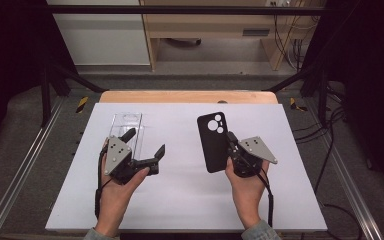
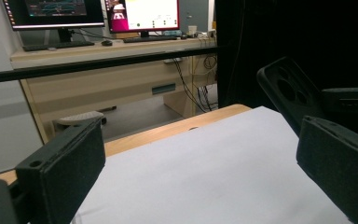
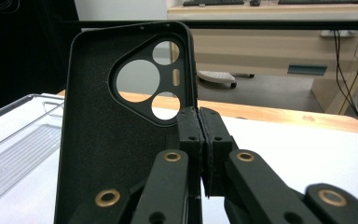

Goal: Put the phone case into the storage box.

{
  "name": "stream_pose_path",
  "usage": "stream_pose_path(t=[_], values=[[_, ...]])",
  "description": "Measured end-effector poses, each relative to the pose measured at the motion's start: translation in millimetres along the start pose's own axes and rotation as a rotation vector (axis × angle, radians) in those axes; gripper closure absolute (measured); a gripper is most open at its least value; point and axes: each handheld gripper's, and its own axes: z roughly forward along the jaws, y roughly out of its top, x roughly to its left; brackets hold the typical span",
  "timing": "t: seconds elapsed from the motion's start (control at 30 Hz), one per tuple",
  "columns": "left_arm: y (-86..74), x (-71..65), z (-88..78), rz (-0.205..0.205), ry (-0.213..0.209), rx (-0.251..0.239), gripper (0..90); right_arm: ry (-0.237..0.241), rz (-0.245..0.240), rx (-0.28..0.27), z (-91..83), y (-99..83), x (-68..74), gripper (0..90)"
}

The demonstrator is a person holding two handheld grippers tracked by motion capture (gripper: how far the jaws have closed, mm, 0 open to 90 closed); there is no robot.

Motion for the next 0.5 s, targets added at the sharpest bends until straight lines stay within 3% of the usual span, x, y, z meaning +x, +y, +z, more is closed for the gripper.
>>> stream_pose_path(t=[0.5], values=[[1.7,-9.5,10.4,0.004,-0.020,0.023,0.9,0.024,-0.010,-0.007,1.9,-2.7,15.3,88.6]])
